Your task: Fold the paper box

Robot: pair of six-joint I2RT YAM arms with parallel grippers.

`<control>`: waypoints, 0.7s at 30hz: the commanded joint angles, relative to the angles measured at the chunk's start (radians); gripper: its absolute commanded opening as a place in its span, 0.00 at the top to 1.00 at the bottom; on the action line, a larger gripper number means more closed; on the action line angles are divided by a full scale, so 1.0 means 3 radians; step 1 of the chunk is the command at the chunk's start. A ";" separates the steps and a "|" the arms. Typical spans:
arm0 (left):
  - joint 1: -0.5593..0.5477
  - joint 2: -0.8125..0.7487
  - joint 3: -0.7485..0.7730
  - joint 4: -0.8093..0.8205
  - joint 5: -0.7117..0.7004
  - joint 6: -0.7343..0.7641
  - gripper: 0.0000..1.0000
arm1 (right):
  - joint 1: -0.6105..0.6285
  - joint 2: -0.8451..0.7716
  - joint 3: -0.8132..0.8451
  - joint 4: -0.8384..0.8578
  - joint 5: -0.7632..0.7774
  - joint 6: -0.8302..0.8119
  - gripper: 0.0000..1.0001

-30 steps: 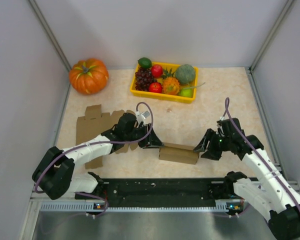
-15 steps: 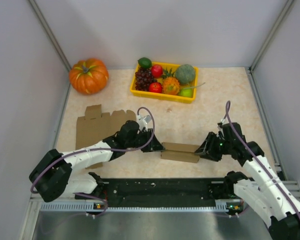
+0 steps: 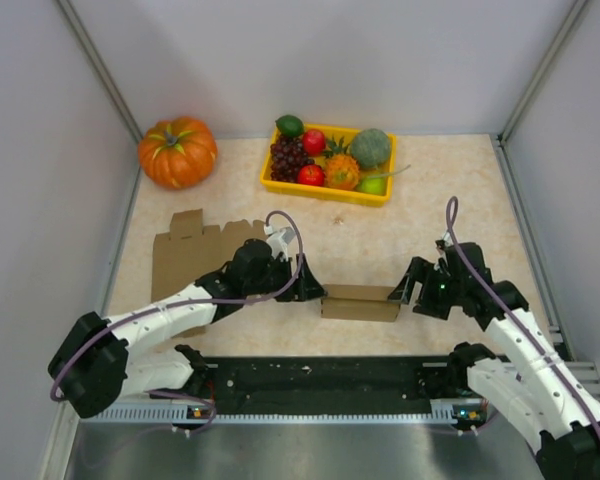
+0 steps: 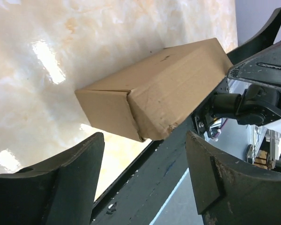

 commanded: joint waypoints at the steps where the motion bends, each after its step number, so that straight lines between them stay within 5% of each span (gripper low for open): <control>1: 0.0063 0.0129 0.0156 -0.0033 -0.0005 0.0152 0.26 | -0.0084 0.0094 0.0116 0.0172 0.0013 -0.0143 0.22; 6: 0.0058 0.0528 0.0014 0.0283 0.0159 0.0112 0.41 | -0.0099 0.0150 -0.0099 0.0402 0.0070 -0.0154 0.43; 10: 0.0058 0.0498 -0.0283 0.0575 0.0088 0.0025 0.62 | -0.0099 0.0028 -0.0206 0.0315 0.0176 0.0121 0.48; 17: 0.0052 0.0477 -0.0365 0.0560 0.0067 0.0076 0.61 | -0.0104 -0.0111 -0.0784 0.0699 0.0012 0.0700 0.57; 19: 0.0052 0.0564 -0.0381 0.0667 0.0108 0.0056 0.67 | -0.0104 -0.0126 -0.0840 0.0673 0.0090 0.0736 0.81; 21: 0.0012 0.0651 -0.0573 0.1048 0.0169 -0.0021 0.75 | -0.0099 -0.0263 -0.0927 0.0744 -0.0053 0.0944 0.87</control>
